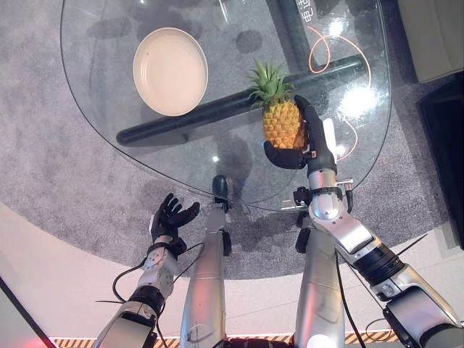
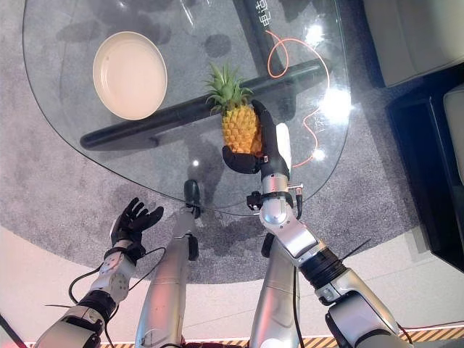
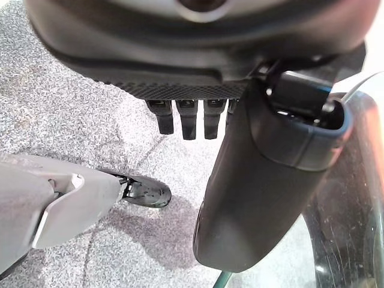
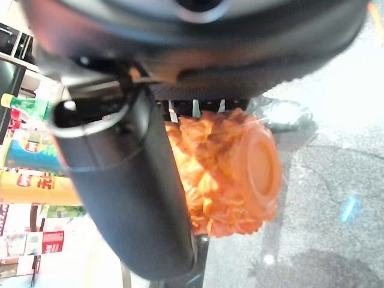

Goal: Pick up the fruit to the plate

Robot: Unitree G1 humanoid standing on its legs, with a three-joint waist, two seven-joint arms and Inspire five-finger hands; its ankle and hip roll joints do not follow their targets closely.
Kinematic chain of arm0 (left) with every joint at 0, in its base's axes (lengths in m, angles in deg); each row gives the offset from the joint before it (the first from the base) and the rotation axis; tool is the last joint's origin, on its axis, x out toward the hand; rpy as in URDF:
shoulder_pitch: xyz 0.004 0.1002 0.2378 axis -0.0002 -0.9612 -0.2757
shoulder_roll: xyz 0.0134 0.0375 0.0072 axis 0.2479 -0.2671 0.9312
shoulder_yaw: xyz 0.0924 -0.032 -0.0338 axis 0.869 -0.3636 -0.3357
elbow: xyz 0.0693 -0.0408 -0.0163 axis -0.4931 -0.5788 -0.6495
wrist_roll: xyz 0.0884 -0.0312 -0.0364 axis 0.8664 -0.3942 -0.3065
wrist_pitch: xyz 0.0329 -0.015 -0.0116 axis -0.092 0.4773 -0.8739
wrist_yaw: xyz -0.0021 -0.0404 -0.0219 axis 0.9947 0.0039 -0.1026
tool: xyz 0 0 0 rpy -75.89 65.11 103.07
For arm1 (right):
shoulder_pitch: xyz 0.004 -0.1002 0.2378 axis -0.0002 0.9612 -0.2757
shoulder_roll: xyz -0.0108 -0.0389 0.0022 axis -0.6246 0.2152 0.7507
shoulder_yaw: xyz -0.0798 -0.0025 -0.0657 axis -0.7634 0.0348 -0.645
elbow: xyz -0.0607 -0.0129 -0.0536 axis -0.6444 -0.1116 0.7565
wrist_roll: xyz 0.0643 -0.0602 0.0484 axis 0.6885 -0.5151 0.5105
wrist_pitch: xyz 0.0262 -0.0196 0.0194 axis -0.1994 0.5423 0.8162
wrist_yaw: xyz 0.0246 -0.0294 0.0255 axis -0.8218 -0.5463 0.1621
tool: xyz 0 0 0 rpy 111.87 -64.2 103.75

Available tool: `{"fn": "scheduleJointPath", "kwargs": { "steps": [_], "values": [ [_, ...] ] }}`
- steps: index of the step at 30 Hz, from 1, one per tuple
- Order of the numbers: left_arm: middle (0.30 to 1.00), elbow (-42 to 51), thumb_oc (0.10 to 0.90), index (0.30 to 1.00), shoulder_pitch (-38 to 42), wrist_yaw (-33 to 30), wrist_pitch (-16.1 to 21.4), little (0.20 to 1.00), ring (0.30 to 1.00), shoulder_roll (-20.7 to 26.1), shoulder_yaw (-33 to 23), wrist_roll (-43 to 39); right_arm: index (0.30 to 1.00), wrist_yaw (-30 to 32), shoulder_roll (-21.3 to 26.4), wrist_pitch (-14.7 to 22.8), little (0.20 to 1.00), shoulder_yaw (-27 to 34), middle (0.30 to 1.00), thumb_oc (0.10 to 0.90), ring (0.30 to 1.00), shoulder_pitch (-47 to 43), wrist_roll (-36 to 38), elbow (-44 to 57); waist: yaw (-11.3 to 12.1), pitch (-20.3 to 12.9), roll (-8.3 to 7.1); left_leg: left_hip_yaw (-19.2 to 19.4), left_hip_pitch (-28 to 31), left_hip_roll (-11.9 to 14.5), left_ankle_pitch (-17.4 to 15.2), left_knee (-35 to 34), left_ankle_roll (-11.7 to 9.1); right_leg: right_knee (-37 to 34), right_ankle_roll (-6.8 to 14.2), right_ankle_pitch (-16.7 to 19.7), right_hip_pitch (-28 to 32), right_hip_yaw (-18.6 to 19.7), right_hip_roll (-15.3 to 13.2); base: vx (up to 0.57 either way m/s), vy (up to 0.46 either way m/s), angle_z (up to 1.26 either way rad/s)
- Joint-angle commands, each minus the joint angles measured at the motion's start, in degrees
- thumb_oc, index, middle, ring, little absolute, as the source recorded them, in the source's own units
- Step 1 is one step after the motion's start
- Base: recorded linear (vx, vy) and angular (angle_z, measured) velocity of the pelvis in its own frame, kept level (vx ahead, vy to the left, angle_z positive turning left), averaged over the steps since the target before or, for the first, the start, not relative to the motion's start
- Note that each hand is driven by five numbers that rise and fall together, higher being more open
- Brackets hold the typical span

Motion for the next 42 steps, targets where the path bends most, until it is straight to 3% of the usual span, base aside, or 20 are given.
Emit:
{"fn": "scheduleJointPath", "kwargs": {
  "steps": [1,7,8,9,10,21,31,33,36,42],
  "values": [
    [0.900,-1.2,0.800,0.900,-1.5,-0.8,0.5,0.900,0.900,2.8,-0.3,1.2,0.900,0.8,2.3,-1.4,0.900,0.4,0.900,0.800,0.900,0.1,-3.2,0.9,0.0,-0.8,-0.07,-0.1,-0.9,-3.6,-5.5,5.6,1.6,-9.7,-0.5,7.1,1.1,-4.5,2.4,0.00,0.000,0.00],
    [0.900,-0.6,0.800,0.900,-1.9,-1.1,0.8,0.900,0.900,2.6,-0.1,1.5,0.900,0.3,2.9,-3.1,0.900,-0.1,0.900,0.800,0.900,-0.5,-5.4,0.9,0.2,-0.8,-0.12,-0.3,-0.7,-3.7,-5.6,5.6,1.7,-9.7,-0.5,7.1,1.3,-4.6,2.5,0.00,0.000,0.00],
    [0.900,-0.5,0.800,0.900,-1.9,-1.1,0.7,0.900,0.900,2.7,-0.1,1.5,0.827,0.4,3.0,-3.4,0.815,-0.2,0.827,0.715,0.827,-0.6,-5.9,1.0,0.2,-0.8,-0.13,-0.3,-0.6,-3.7,-5.6,5.6,1.7,-9.7,-0.5,7.1,1.4,-4.6,2.5,0.00,0.000,0.00],
    [0.900,-0.6,0.800,0.900,-1.8,-1.1,0.7,0.900,0.900,2.7,-0.2,1.5,0.693,0.4,3.1,-3.8,0.658,-0.3,0.693,0.558,0.693,-0.7,-6.3,1.2,0.2,-0.8,-0.15,-0.3,-0.6,-3.8,-5.6,5.6,1.8,-9.6,-0.5,7.1,1.4,-4.6,2.5,0.00,0.000,0.00],
    [0.900,-0.6,0.800,0.900,-1.7,-1.1,0.7,0.900,0.900,2.7,-0.2,1.5,0.300,0.4,3.2,-4.1,0.200,-0.4,0.300,0.100,0.300,-0.8,-6.5,1.3,0.2,-0.8,-0.17,-0.4,-0.6,-3.8,-5.7,5.7,1.8,-9.6,-0.5,7.0,1.4,-4.5,2.5,0.00,0.000,0.00],
    [0.900,-0.3,0.800,0.900,-1.6,-1.3,2.0,0.900,0.900,2.6,-1.7,-2.7,0.300,2.8,3.4,-4.3,0.200,-0.2,0.300,0.100,0.300,-1.2,-7.6,1.3,0.3,-0.8,-0.24,-0.5,0.7,-3.7,-5.8,5.2,1.7,-9.6,-0.5,6.8,2.6,-4.4,2.6,0.00,0.000,0.00],
    [0.900,0.3,0.800,0.900,0.5,-5.7,4.8,0.900,0.900,3.7,-8.9,-13.3,0.300,6.6,4.1,-3.0,0.200,1.8,0.300,0.100,0.300,-1.9,-10.8,0.0,0.0,-0.8,0.07,-0.5,2.3,-3.7,-6.0,5.1,1.6,-9.1,-0.6,6.0,3.7,-4.0,2.3,0.00,0.000,0.00],
    [0.900,0.4,0.800,0.900,1.3,-7.8,6.0,0.900,0.900,4.4,-10.9,-15.3,0.300,8.1,4.4,-2.7,0.200,2.2,0.300,0.100,0.300,-2.1,-11.7,-0.1,-0.2,-0.8,0.31,-0.6,2.5,-3.7,-6.1,5.2,1.5,-8.8,-0.8,5.7,3.7,-3.7,2.4,0.00,0.043,-0.01],
    [0.900,2.1,0.800,0.900,2.3,-14.1,10.8,0.900,0.900,5.2,-13.9,-16.4,0.300,10.1,4.8,-2.0,0.200,3.3,0.300,0.100,0.300,-2.3,-12.9,0.4,-0.3,-0.8,0.71,-0.5,2.8,-3.7,-6.0,5.1,1.4,-8.4,-0.9,5.2,3.7,-3.2,2.5,0.01,0.041,-0.01],
    [0.900,7.5,0.800,0.900,5.8,-28.0,19.4,0.900,0.900,7.8,-18.8,-11.5,0.300,13.9,5.5,0.1,0.200,4.5,0.300,0.100,0.300,-4.7,-15.5,0.8,-0.3,-0.8,1.09,-0.6,2.5,-3.7,-6.2,5.4,1.2,-7.9,-1.5,4.3,3.3,-2.6,2.7,-0.01,0.027,-0.02]
  ]
}}
